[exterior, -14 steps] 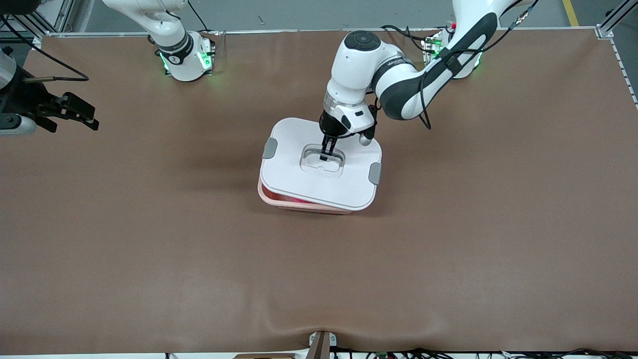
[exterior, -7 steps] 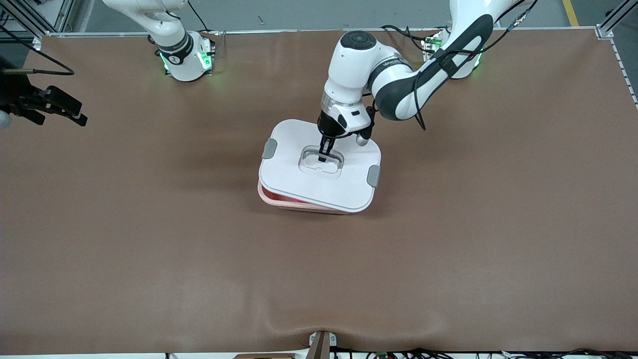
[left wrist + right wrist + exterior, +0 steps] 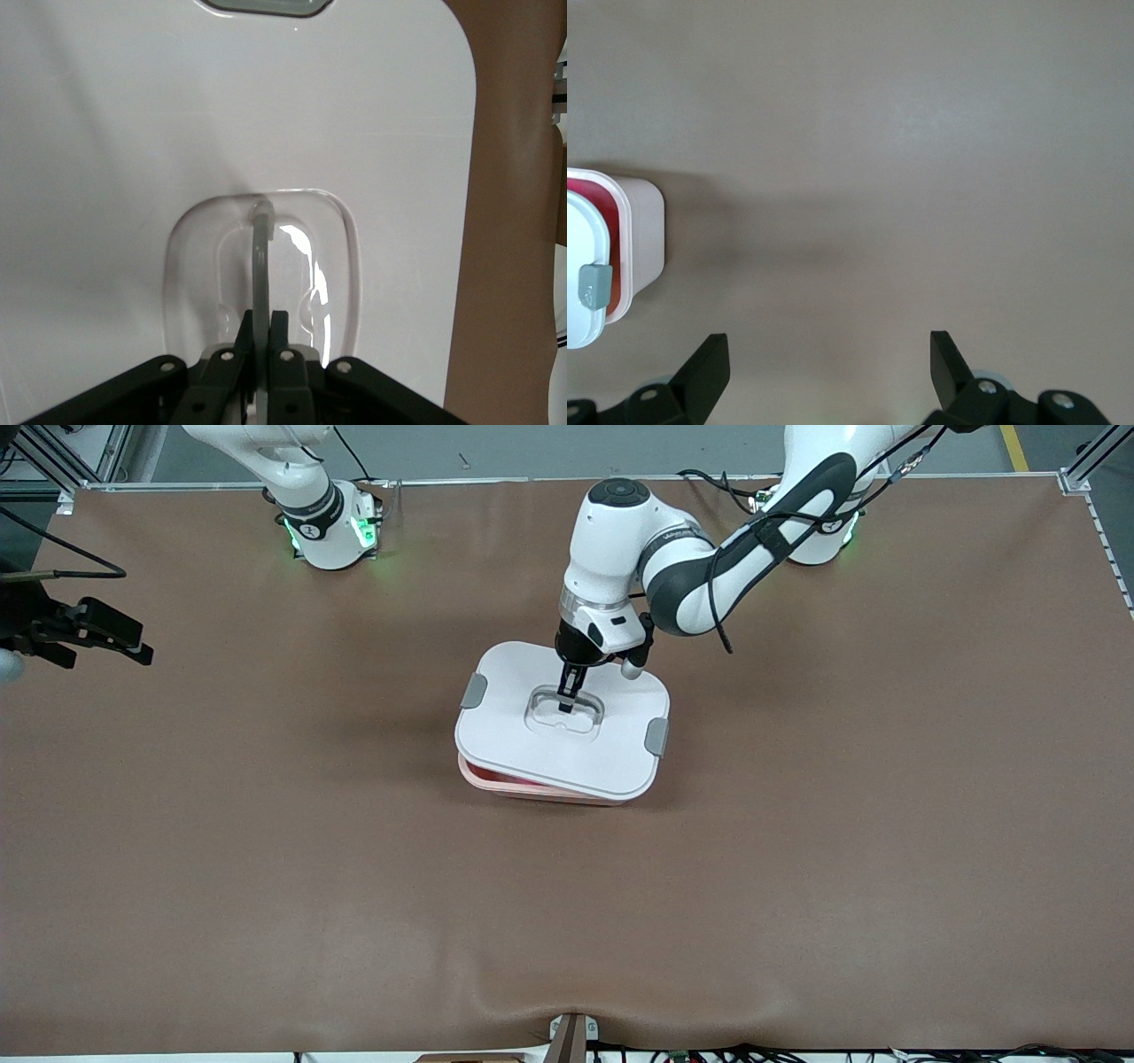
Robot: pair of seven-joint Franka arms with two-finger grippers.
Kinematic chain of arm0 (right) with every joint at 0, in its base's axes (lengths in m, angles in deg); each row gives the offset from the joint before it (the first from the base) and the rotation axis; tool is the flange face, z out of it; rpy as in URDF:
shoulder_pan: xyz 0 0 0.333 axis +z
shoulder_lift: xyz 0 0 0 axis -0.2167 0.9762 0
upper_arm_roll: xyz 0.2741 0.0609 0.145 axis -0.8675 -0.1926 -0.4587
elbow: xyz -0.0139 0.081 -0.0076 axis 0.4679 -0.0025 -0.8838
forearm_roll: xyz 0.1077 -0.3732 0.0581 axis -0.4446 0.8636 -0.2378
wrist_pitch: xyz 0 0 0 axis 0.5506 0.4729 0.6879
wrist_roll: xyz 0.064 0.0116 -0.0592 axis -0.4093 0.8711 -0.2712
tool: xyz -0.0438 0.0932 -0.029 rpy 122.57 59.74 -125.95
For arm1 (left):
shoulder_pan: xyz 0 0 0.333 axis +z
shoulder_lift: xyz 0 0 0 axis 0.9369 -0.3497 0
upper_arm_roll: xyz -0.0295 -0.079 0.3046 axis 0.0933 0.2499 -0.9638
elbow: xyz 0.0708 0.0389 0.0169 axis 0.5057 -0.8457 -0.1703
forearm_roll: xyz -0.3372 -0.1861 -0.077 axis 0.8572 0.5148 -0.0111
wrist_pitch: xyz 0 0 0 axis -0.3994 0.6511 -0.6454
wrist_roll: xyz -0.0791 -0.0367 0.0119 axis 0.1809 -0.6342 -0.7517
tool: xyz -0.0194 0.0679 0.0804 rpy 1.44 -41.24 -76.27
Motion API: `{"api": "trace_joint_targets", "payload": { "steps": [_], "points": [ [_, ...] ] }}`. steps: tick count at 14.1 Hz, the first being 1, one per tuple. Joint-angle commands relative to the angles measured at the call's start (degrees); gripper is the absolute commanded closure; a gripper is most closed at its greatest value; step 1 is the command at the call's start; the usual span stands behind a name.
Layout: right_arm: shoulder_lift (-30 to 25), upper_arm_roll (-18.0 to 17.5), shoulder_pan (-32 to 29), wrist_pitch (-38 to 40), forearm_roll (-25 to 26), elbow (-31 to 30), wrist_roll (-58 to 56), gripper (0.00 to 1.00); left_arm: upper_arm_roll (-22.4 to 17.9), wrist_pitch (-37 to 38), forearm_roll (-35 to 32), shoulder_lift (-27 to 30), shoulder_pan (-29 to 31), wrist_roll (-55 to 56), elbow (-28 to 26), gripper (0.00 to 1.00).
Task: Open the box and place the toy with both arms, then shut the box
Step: 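Lower the white lid onto the box base with the left gripper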
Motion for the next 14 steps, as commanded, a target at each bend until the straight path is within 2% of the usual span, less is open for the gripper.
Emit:
{"api": "trace_joint_targets", "payload": {
  "steps": [1,4,7,8,14],
  "points": [
    [0.6,-0.4,1.2,1.1,0.2,1.4,-0.8,0.0,-3.0,-0.1,-4.3,-1.1,-4.4,12.7,3.1,1.0],
    [-0.1,-0.1,0.7,0.8,0.5,0.8,-1.4,0.0,-4.5,0.0,-4.3,-1.7,-5.8,14.6,4.0,1.0],
    [-5.1,0.0,0.1,-4.7,0.9,-6.8,-1.5,0.0,-4.9,0.9,-4.3,-2.0,-5.7,14.7,4.2,1.0],
    [-5.6,0.0,0.0,-4.7,1.1,-7.2,-1.4,0.0,-5.0,1.1,-4.3,-2.3,-5.7,14.7,4.3,1.0],
    [-4.1,0.0,-0.2,-0.2,1.7,-2.7,-0.7,0.0,-5.0,1.9,-4.1,-3.1,-5.8,14.8,5.5,1.0]
  ]
}}
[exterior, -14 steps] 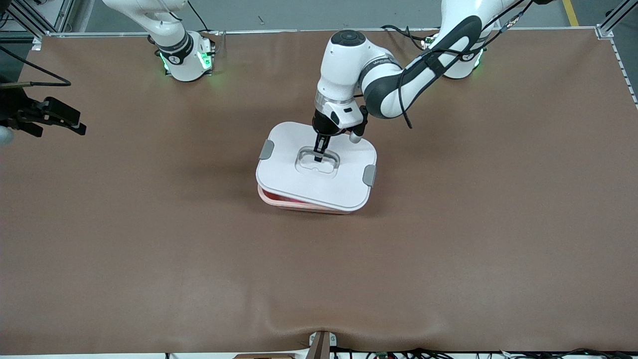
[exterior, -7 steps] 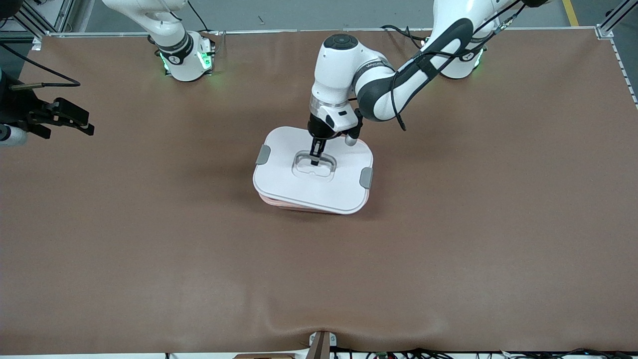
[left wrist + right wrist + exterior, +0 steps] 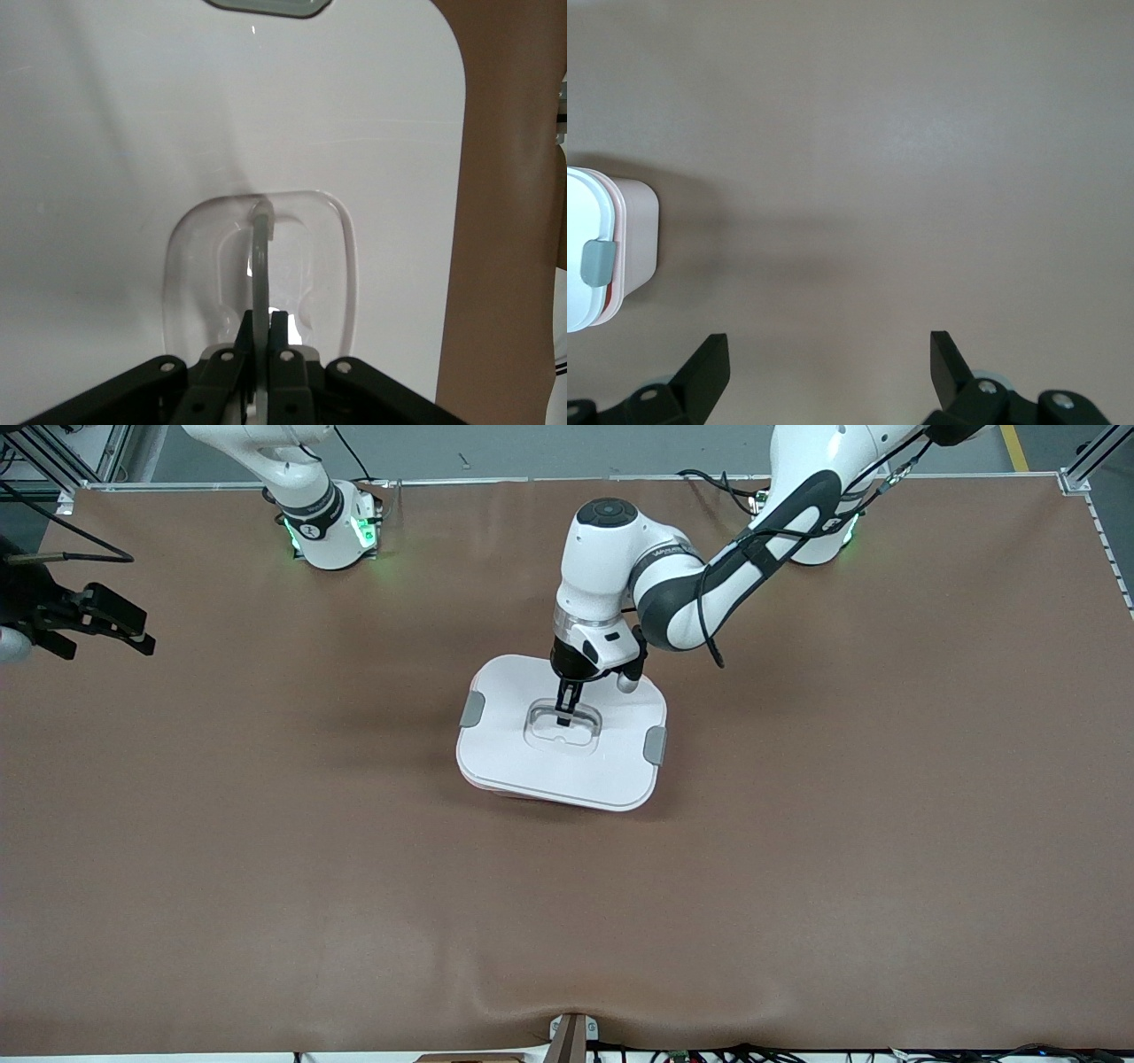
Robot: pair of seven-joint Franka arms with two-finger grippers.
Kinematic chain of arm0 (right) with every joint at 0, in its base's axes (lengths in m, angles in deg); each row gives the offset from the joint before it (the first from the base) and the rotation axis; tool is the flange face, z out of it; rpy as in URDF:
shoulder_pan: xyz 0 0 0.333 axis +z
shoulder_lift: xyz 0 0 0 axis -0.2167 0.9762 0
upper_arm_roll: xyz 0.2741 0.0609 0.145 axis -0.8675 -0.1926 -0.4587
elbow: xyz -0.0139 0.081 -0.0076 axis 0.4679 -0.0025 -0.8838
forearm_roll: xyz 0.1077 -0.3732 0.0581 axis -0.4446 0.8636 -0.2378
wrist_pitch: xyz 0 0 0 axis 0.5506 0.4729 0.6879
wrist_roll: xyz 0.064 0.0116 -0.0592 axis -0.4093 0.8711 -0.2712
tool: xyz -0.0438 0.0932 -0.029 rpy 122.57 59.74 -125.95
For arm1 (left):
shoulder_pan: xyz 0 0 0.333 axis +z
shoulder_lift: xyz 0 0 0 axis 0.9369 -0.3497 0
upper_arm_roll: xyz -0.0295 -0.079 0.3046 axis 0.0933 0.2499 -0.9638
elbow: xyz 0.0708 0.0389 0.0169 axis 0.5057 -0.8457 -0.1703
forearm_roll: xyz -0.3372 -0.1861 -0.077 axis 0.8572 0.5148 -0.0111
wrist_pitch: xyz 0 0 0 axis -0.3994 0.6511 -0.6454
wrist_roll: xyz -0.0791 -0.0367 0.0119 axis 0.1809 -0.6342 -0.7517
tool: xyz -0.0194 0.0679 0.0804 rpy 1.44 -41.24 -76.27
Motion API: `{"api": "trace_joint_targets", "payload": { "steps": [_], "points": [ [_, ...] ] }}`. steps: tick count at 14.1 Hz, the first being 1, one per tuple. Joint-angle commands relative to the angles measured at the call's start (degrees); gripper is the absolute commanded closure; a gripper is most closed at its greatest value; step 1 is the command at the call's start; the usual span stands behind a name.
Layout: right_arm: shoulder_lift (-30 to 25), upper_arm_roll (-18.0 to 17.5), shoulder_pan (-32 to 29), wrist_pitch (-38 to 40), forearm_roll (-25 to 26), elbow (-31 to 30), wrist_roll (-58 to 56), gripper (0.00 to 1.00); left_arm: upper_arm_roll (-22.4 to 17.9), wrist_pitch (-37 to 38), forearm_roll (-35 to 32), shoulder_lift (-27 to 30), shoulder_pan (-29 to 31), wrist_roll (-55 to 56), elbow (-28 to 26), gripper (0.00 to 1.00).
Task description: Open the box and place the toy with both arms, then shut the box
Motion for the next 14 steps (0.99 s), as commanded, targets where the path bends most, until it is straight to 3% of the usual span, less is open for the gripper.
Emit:
{"api": "trace_joint_targets", "payload": {
  "steps": [1,14],
  "points": [
    [0.0,-0.2,-1.3,2.6,0.5,1.5,-0.5,0.0,-0.2,1.7,-4.1,-0.8,-1.4,13.2,1.8,1.0],
    [0.5,-0.4,-1.4,2.5,0.4,1.6,0.0,0.0,-1.5,3.1,-3.6,-2.0,-3.6,13.2,3.2,1.0]
  ]
}}
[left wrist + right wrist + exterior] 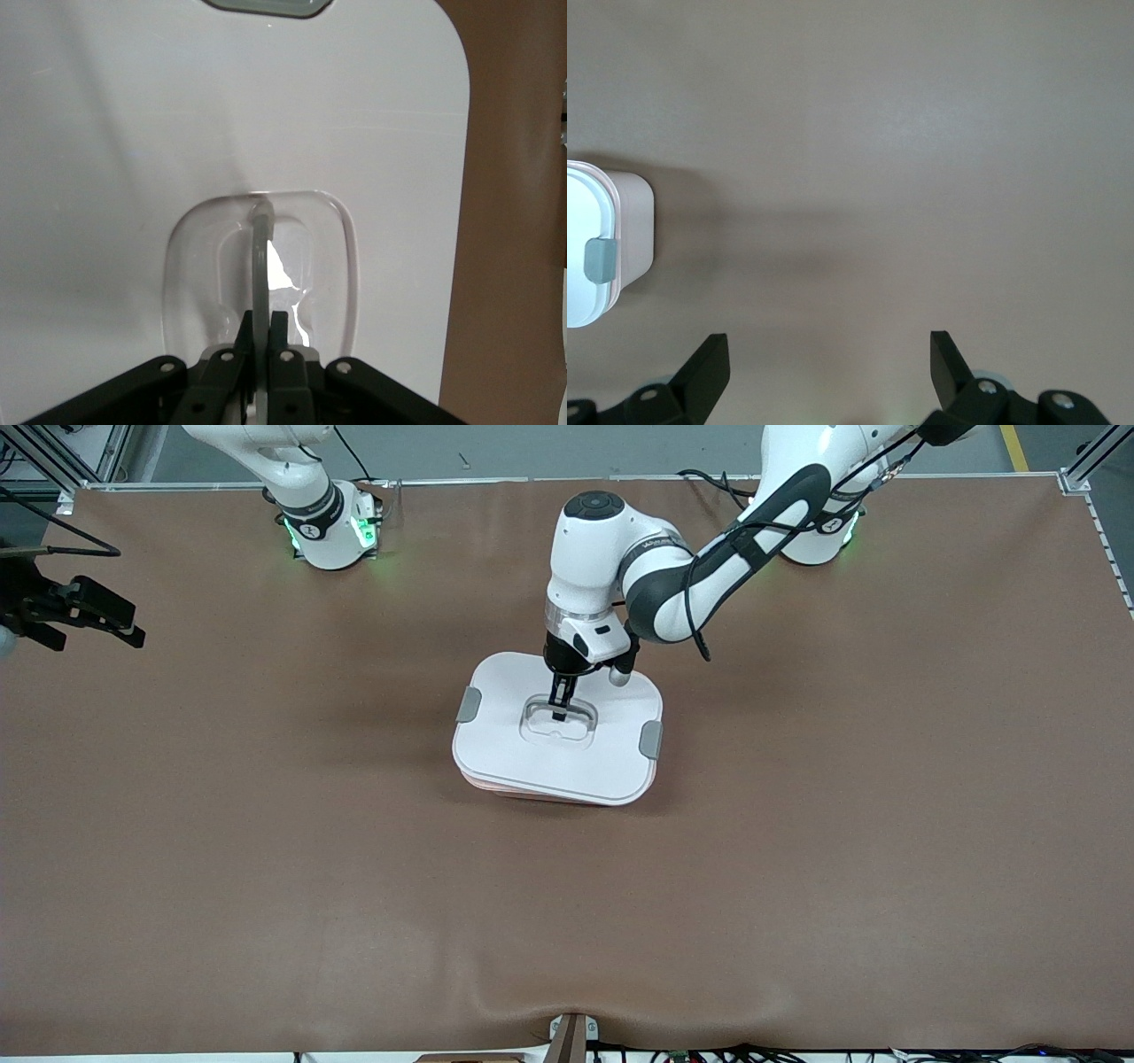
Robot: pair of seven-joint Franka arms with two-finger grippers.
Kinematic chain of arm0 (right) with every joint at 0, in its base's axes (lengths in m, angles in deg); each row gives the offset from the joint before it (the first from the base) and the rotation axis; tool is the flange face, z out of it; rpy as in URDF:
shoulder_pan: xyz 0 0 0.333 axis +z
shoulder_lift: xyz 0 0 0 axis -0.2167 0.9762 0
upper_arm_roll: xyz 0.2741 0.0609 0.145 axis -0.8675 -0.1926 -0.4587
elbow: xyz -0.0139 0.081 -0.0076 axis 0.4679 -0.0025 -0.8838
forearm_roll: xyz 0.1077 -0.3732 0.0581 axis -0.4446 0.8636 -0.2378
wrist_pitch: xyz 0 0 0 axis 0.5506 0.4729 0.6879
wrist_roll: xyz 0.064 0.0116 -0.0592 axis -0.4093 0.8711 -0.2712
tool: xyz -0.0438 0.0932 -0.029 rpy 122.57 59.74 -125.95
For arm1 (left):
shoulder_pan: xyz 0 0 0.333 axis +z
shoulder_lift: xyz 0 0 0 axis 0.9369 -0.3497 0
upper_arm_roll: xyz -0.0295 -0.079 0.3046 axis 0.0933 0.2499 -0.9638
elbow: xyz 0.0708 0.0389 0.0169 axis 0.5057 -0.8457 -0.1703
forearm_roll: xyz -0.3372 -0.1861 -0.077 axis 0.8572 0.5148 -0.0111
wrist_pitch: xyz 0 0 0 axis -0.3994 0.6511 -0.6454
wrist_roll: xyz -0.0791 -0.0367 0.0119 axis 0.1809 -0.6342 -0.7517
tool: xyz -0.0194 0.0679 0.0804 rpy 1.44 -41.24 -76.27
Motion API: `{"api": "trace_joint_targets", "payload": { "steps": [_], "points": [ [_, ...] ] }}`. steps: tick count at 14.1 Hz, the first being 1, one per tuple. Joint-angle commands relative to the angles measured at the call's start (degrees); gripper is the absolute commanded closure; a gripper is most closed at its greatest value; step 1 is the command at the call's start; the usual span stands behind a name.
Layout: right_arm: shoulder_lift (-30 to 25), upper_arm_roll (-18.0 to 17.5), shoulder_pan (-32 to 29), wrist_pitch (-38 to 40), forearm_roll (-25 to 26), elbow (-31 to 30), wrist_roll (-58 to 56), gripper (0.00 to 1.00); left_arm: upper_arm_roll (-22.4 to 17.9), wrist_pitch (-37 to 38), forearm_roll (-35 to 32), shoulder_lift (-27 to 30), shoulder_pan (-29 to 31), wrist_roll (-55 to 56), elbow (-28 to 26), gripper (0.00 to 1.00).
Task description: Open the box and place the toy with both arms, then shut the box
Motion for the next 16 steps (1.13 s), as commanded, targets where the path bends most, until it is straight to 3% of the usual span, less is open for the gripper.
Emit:
{"api": "trace_joint_targets", "payload": {
  "steps": [1,16],
  "points": [
    [0.3,-0.6,-0.8,0.6,0.4,0.9,0.1,0.0,-0.7,0.8,-3.6,-2.0,-1.4,12.7,2.9,1.0],
    [0.8,-1.0,0.8,0.4,0.1,1.0,3.0,0.0,-1.0,4.2,-3.6,-2.5,-3.3,15.2,3.9,1.0]
  ]
}}
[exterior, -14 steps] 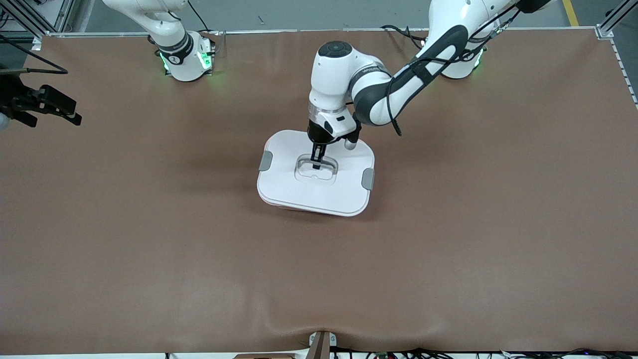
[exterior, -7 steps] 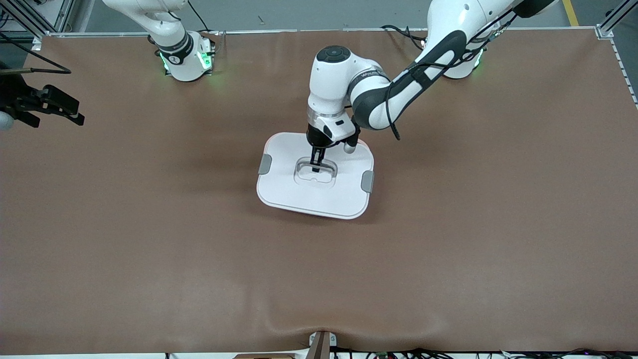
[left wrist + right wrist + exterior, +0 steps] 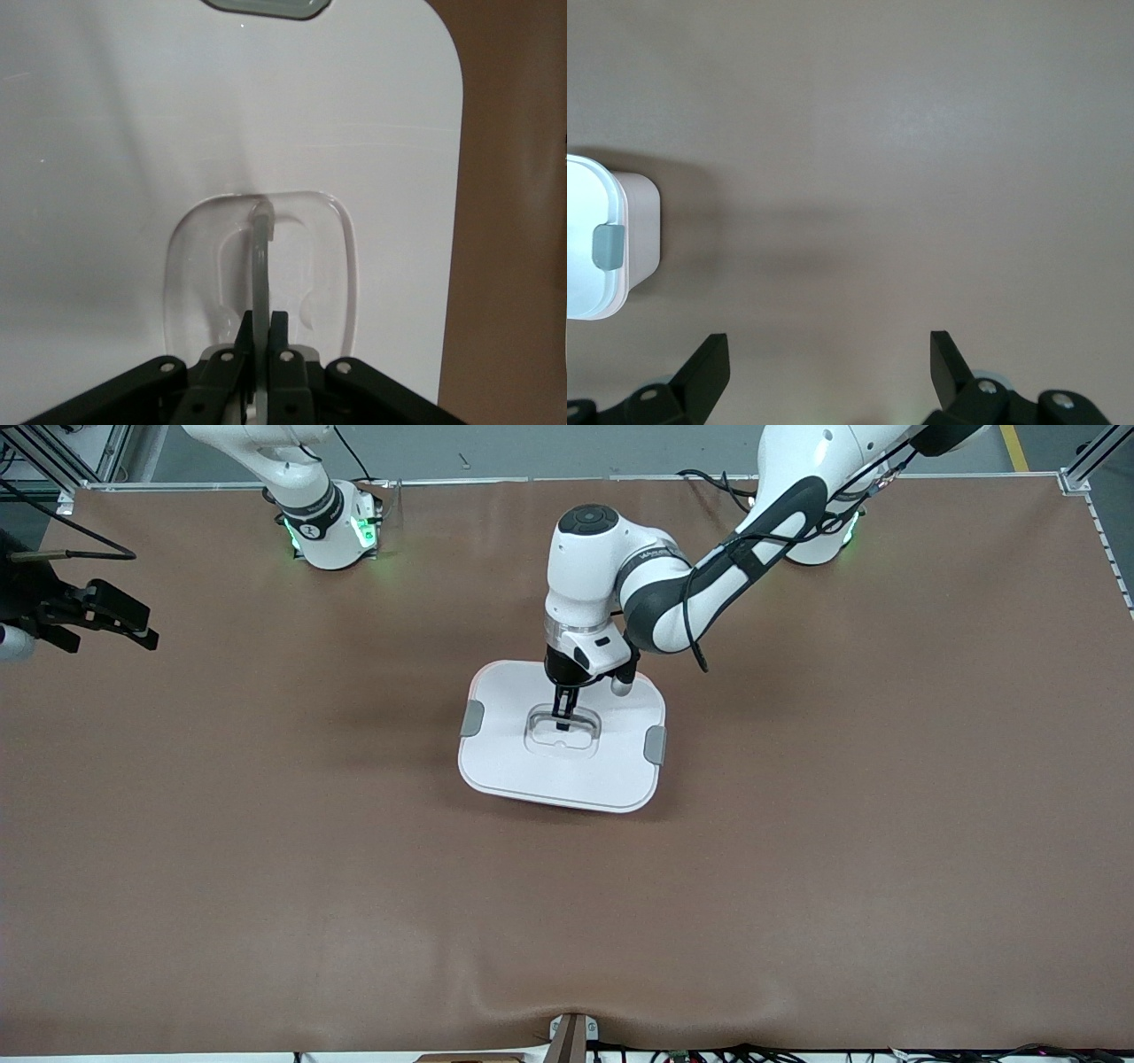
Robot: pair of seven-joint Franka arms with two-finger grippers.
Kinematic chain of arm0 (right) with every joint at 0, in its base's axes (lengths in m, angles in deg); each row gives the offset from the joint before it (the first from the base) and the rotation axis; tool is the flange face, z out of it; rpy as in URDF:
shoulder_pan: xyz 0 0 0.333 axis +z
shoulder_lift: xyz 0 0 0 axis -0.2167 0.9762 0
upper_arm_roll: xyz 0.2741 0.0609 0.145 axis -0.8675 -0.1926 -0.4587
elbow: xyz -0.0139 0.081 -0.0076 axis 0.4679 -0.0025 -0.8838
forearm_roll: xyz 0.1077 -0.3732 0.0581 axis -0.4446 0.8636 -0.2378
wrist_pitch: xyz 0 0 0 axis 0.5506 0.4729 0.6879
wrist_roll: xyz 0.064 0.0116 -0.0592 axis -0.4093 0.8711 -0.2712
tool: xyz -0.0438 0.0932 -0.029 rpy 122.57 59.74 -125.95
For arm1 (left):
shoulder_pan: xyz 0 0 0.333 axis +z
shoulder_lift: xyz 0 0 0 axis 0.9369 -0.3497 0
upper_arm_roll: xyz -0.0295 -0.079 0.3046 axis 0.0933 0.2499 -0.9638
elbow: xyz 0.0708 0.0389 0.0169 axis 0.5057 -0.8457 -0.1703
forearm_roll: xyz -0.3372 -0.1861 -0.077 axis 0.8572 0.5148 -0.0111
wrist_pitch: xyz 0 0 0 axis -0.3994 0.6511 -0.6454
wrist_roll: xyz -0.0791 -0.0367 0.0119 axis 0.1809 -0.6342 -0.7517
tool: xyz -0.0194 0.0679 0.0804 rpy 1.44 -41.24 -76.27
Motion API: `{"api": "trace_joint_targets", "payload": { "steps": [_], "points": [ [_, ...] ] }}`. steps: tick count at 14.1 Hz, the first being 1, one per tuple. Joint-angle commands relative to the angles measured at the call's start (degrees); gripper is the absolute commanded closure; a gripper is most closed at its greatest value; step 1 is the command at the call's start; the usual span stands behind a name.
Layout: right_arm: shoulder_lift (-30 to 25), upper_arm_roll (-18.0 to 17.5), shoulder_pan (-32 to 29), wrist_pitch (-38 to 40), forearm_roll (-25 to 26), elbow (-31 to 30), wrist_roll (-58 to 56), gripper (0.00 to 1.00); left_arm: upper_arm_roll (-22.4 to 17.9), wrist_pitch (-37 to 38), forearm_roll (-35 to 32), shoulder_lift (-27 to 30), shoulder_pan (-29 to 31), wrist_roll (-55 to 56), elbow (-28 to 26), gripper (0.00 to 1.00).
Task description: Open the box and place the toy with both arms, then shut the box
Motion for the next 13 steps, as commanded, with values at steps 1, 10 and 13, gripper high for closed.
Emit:
{"api": "trace_joint_targets", "payload": {
  "steps": [1,10,13],
  "points": [
    [0.5,-0.2,0.2,0.5,0.0,1.0,1.2,0.0,-0.2,1.6,-3.7,-0.6,-2.0,14.5,1.2,1.0],
    [0.5,-0.1,-0.2,0.4,-0.1,1.6,1.3,0.0,-0.2,3.6,-4.3,-0.9,-2.5,16.3,1.5,1.0],
    [0.5,-0.1,-0.1,0.4,-0.1,1.6,1.3,0.0,-0.2,3.6,-4.2,-1.2,-3.1,16.6,2.2,1.0]
  ]
}}
